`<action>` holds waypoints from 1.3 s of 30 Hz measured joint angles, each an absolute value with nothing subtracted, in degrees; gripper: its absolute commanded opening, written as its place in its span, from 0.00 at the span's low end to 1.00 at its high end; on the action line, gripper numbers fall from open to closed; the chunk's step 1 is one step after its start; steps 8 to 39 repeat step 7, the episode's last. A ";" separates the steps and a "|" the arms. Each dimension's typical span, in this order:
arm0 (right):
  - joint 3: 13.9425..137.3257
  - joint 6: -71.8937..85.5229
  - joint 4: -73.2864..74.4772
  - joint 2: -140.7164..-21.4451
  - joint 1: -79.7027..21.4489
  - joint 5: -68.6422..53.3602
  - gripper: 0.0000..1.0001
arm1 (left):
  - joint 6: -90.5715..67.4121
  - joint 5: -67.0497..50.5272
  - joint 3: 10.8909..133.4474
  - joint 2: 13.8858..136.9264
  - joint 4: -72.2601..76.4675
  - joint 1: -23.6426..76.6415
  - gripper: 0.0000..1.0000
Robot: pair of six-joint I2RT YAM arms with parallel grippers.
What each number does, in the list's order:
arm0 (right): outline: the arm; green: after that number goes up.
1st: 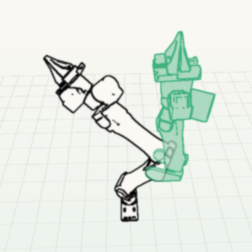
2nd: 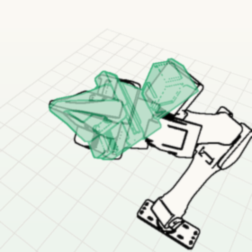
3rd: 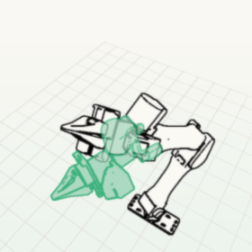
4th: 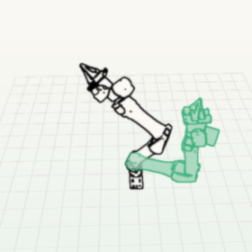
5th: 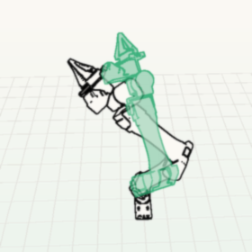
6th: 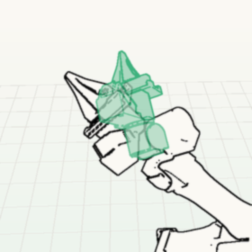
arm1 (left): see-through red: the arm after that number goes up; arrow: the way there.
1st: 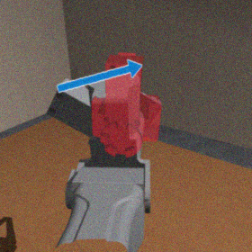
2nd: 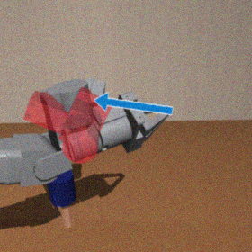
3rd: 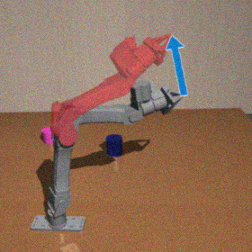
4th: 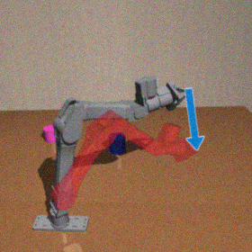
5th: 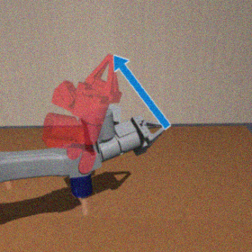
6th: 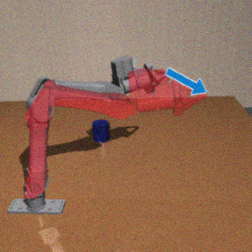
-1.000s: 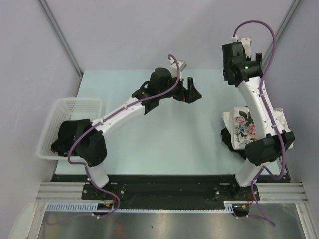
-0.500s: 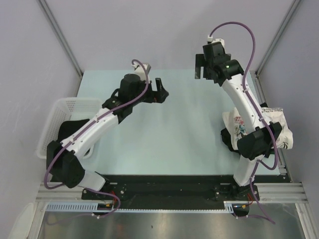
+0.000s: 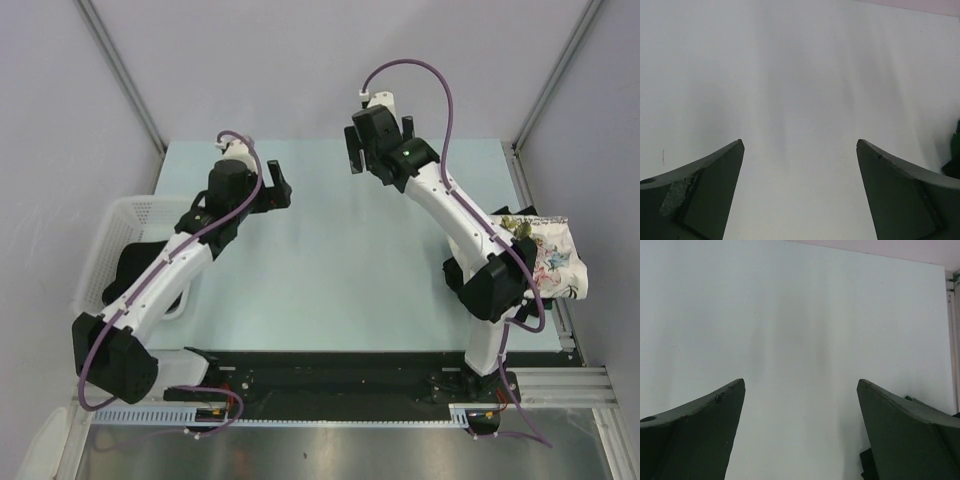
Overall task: Fold and stack the t-shirts
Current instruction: Put the neatly folded tshirt into the corner of the board with both arms
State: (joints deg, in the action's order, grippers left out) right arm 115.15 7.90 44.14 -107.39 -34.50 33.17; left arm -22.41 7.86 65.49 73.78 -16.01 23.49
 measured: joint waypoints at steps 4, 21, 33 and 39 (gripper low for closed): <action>114.32 7.09 41.71 -107.42 -35.20 34.44 1.00 | -22.44 7.51 64.40 72.60 -15.88 23.27 0.99; 113.84 6.04 39.94 -107.42 -35.62 35.66 1.00 | -22.46 7.09 63.46 72.03 -15.59 23.24 0.99; 113.84 6.04 39.94 -107.42 -35.62 35.66 1.00 | -22.46 7.09 63.46 72.03 -15.59 23.24 0.99; 113.84 6.04 39.94 -107.42 -35.62 35.66 1.00 | -22.46 7.09 63.46 72.03 -15.59 23.24 0.99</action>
